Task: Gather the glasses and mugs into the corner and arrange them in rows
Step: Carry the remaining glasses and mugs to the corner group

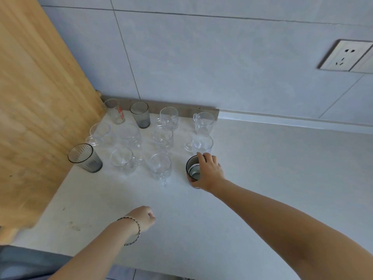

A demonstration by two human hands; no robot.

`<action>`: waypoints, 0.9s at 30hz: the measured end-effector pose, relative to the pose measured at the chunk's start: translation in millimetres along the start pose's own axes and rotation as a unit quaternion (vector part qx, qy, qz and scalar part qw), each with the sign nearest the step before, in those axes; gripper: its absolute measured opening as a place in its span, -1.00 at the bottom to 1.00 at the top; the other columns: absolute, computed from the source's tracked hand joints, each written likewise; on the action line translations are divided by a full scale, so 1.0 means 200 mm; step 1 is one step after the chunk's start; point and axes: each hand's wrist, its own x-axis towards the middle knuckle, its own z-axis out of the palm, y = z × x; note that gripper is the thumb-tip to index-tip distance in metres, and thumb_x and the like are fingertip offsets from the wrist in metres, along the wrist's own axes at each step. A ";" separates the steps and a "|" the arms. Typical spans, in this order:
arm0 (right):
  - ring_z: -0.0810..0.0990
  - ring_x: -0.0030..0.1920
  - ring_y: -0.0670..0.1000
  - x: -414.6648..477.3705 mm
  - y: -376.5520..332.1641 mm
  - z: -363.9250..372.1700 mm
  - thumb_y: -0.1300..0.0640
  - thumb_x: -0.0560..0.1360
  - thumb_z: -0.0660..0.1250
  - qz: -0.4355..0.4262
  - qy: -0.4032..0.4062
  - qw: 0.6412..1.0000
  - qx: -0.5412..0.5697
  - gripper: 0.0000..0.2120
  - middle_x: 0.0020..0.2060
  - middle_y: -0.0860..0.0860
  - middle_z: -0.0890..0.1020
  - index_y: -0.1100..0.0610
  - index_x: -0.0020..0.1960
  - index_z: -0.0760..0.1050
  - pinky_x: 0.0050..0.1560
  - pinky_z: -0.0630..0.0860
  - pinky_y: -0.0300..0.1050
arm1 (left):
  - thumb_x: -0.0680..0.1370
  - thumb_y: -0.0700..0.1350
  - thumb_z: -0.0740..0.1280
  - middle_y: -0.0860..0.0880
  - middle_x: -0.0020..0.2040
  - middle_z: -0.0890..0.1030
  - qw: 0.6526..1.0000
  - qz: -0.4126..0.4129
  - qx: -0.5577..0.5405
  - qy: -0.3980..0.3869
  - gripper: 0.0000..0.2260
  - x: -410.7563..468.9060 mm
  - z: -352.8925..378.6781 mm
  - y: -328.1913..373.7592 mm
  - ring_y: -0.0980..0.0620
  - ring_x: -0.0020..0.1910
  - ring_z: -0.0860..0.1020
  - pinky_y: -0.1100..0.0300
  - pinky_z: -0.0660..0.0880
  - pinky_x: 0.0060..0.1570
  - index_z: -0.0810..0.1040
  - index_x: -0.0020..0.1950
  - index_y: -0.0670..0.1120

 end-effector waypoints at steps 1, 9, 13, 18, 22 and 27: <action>0.22 0.42 0.13 -0.01 0.01 0.00 -0.13 0.36 0.43 0.005 0.004 1.000 0.014 -0.06 0.43 0.09 0.22 0.14 0.53 -0.01 0.38 0.30 -0.02 | 0.58 -0.13 0.10 -0.07 0.23 0.53 1.000 0.005 0.004 -0.003 -0.92 0.01 0.01 0.01 0.02 -0.05 0.42 0.31 0.31 -0.07 0.38 -0.05 -0.03; 0.43 0.33 0.12 -0.25 0.37 -0.05 0.04 0.49 0.33 0.143 -0.129 0.980 0.053 -0.37 0.34 0.12 0.41 0.17 0.47 0.15 0.23 0.42 -0.04 | 0.52 -0.20 0.11 0.06 -0.32 0.23 0.993 0.088 0.078 -0.021 -0.67 0.12 0.00 0.34 0.02 -0.14 0.25 0.25 0.10 -0.41 0.15 -0.40 0.07; 0.40 0.36 0.06 -0.45 0.73 -0.12 0.02 0.53 0.25 0.209 -0.169 0.960 0.080 -0.51 0.37 0.03 0.41 0.09 0.43 0.29 0.27 0.39 -0.07 | 0.53 -0.19 0.13 0.04 -0.28 0.26 0.978 0.159 0.133 -0.027 -0.67 0.15 0.02 0.69 0.02 -0.17 0.26 0.28 0.07 -0.41 0.15 -0.40 0.06; 0.29 0.45 0.05 -0.82 1.22 -0.26 0.01 0.55 0.22 0.287 -0.145 0.942 0.100 -0.52 0.44 0.02 0.32 0.12 0.44 0.29 0.41 0.28 -0.03 | 0.53 -0.20 0.13 0.00 -0.19 0.34 0.946 0.234 0.222 -0.042 -0.73 0.11 0.15 1.24 0.01 -0.15 0.29 0.25 0.18 -0.35 0.26 -0.35 0.03; 0.29 0.44 0.05 -1.17 1.65 -0.35 -0.01 0.57 0.21 0.356 -0.099 0.920 0.130 -0.53 0.44 0.03 0.32 0.12 0.43 0.31 0.41 0.27 -0.07 | 0.54 -0.17 0.13 -0.02 -0.15 0.41 0.923 0.281 0.257 -0.052 -0.83 0.03 0.32 1.71 -0.01 -0.19 0.36 0.29 0.23 -0.37 0.35 -0.25 0.00; 0.37 0.39 0.09 -1.61 2.24 -0.44 0.02 0.56 0.24 0.428 -0.040 0.888 0.164 -0.56 0.39 0.07 0.39 0.15 0.39 0.36 0.35 0.33 -0.11 | 0.54 -0.18 0.12 -0.04 -0.18 0.41 0.903 0.316 0.286 -0.060 -0.85 -0.08 0.64 2.32 -0.02 -0.20 0.36 0.23 0.26 -0.32 0.34 -0.21 -0.01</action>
